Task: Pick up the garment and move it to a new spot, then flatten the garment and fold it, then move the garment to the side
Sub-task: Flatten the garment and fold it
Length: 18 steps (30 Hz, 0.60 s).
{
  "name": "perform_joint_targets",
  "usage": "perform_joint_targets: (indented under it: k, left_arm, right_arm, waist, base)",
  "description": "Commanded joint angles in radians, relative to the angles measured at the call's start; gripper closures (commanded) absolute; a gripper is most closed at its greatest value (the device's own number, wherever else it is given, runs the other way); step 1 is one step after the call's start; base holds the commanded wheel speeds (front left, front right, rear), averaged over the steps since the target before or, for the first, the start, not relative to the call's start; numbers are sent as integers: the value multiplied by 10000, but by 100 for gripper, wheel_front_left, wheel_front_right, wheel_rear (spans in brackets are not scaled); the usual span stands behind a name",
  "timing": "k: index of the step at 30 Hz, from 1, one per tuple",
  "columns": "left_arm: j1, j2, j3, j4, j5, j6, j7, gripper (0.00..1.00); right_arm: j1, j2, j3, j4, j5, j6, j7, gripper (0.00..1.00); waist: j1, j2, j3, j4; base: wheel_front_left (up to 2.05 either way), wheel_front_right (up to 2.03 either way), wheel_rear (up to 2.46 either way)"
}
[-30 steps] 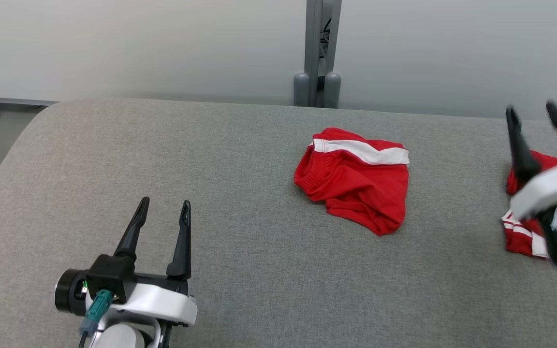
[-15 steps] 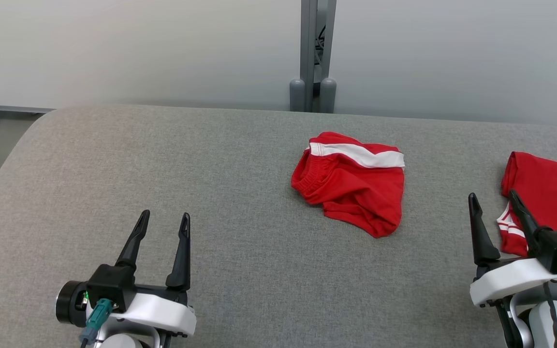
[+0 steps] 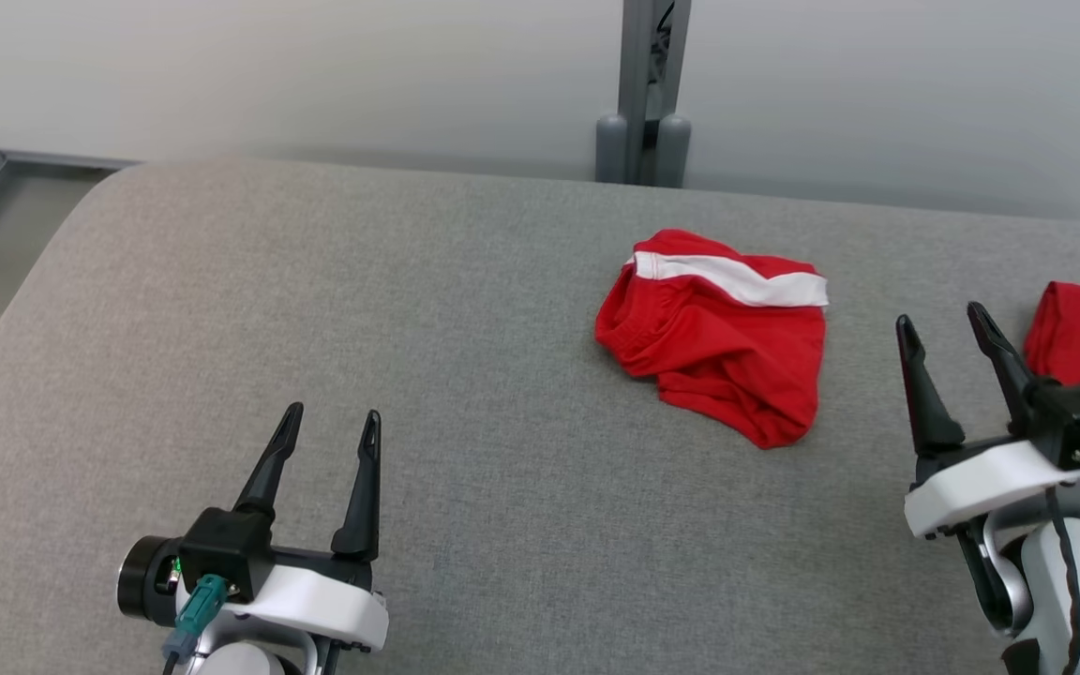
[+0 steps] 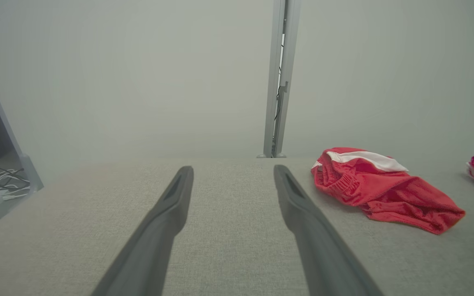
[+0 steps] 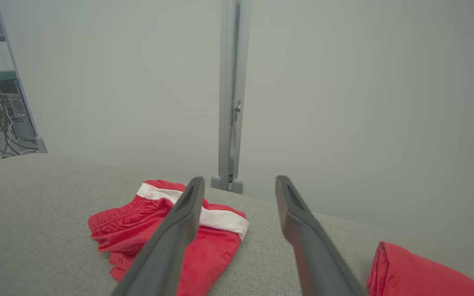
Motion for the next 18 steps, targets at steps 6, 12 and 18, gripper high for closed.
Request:
perform_joint_targets:
  k: [6,12,18]
  left_arm:
    - [-541,37,-195,-38,-19,-12,5,0]
    - [-855,37,-563,-8,-34,2,5,0]
    - [-1094,39,-1070,63,-242,96,5,0]
  right_arm:
    - [-1240,-917,1673,1109,643,-4,-35,100]
    - [-2423,-1576,3280,2420,1791,-2,103,100]
    - [-3603,-2189,4887,3627,3235,-2,475,100]
  waist:
    - [0,-1,992,568]
    - [0,-1,1589,960]
    - [0,-1,1998,1515]
  base:
    - [0,0,0]
    - [0,0,0]
    - [0,0,0]
